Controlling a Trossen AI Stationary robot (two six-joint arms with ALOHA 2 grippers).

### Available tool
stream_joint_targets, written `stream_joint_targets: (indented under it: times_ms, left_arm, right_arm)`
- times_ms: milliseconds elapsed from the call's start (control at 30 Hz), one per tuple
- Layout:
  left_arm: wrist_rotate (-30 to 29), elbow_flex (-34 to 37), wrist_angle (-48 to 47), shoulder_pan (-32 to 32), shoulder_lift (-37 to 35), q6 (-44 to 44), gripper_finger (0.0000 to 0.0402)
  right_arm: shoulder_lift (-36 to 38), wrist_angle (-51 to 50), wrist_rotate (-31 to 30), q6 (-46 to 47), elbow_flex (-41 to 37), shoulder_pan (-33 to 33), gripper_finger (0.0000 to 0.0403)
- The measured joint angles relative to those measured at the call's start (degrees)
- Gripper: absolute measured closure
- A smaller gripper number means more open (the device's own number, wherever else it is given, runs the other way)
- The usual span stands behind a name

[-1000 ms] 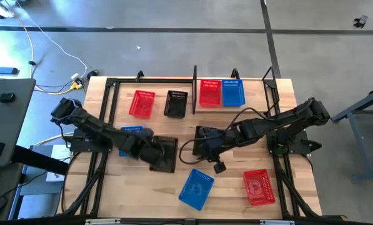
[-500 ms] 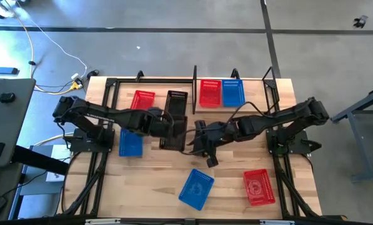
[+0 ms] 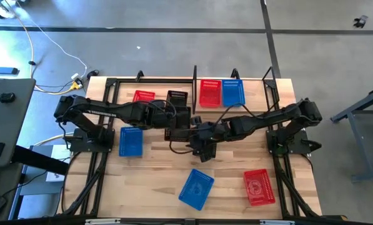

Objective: Stack baskets on shelf by color
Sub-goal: Put the bottom black bin on the shelf

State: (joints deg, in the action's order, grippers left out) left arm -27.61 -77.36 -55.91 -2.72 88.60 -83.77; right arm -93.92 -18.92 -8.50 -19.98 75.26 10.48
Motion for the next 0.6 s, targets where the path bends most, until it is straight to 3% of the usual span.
stream_joint_targets:
  times_ms: [333, 600]
  left_arm:
    - [-0.27, 0.0, 0.48, -0.28, 0.33, 0.02, 0.0401]
    - [0.0, 0.0, 2.77, -0.33, 0.35, 2.06, 0.0401]
  right_arm:
    - [-2.87, -0.3, -2.35, -2.12, 0.0, 0.0, 0.0258]
    - [-5.32, -1.78, -8.21, 0.23, 0.0, -0.4, 0.026]
